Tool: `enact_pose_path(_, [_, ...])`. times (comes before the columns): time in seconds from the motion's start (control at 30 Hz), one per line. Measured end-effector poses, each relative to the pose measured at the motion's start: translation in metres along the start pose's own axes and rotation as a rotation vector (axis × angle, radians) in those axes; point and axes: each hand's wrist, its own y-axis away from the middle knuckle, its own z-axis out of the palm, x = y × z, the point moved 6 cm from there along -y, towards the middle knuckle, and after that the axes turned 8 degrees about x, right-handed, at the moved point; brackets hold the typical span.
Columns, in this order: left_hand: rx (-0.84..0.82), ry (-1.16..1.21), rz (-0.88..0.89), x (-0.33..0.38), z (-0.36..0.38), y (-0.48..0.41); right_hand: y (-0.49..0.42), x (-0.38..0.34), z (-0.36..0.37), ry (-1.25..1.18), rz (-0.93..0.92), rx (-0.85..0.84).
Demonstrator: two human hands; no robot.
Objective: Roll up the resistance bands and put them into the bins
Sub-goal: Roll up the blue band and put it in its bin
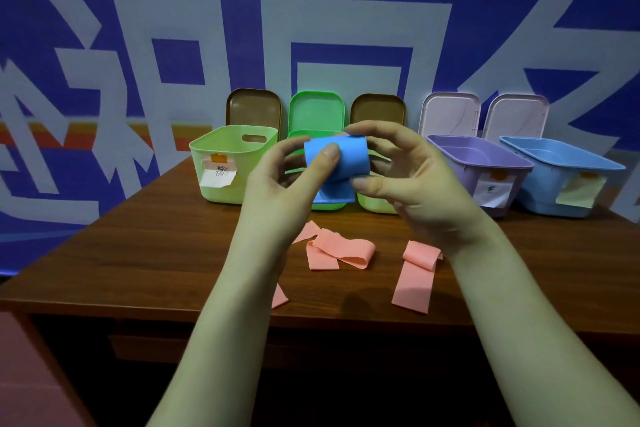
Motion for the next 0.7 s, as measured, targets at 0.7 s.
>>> enact_pose_path(0.7, [-0.027, 0.071, 0.084, 0.0007, -0.0033, 0.0020, 0.0062, 0.0030, -0.0008, -0.050, 0.136, 0.131])
